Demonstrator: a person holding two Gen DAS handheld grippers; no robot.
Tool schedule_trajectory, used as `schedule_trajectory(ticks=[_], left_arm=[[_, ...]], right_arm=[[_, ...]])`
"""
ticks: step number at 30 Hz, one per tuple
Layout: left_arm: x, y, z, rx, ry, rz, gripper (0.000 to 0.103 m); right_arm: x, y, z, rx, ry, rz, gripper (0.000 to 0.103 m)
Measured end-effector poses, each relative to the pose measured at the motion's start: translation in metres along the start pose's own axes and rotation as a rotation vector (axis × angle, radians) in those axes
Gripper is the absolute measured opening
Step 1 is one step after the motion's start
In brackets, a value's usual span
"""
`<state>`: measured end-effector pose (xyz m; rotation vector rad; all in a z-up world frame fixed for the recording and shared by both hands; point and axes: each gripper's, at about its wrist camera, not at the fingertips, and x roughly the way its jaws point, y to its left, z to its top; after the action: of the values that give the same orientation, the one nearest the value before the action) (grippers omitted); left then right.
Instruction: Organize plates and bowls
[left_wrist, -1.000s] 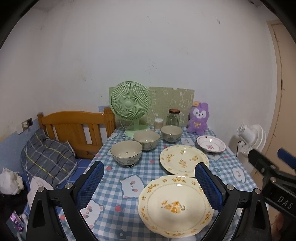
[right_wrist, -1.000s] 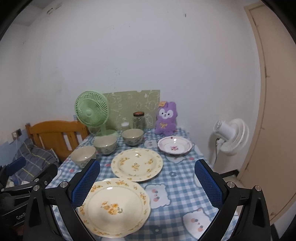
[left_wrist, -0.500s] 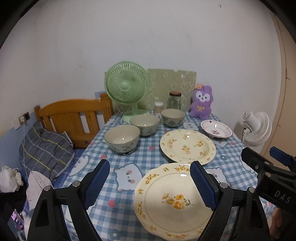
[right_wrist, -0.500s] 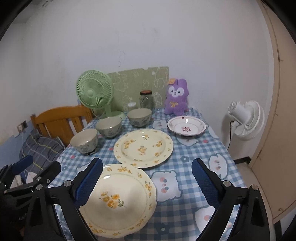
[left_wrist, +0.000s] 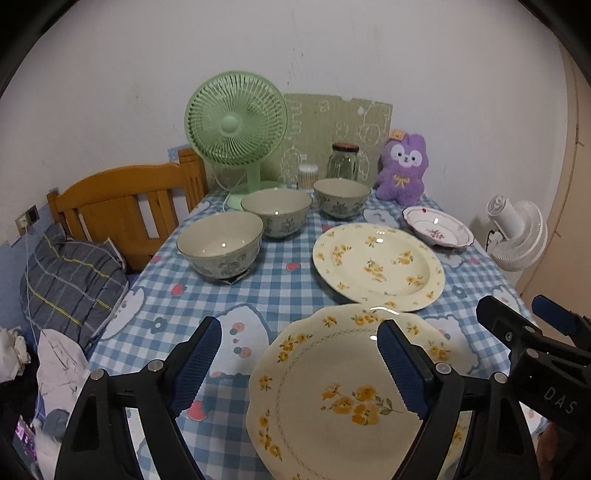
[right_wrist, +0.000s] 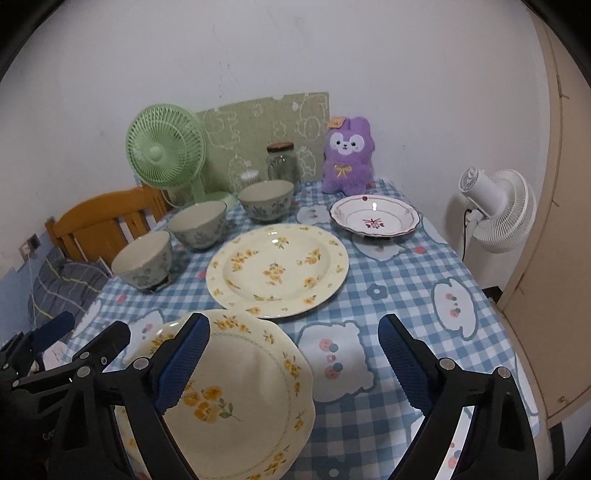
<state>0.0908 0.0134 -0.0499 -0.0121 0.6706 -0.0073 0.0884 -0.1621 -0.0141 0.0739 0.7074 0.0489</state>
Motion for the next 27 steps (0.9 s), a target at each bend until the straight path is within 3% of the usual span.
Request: schedule_trajectory(ticks=[12, 20, 27], left_arm=[[0.047, 0.005, -0.022, 0.025, 0.155, 0.005, 0.078], [0.059, 0.009, -0.031, 0.054, 0.227, 0.030, 0.072], [0.072, 0.011, -0.037, 0.065, 0.311, 0.009, 0.056]], right_arm=[[0.050, 0.000, -0.018, 0.024, 0.158, 0.023, 0.081], [0.070, 0.003, -0.031, -0.005, 0.268, -0.014, 0.074], [0.079, 0.001, -0.038, -0.004, 0.326, -0.009, 0.065]])
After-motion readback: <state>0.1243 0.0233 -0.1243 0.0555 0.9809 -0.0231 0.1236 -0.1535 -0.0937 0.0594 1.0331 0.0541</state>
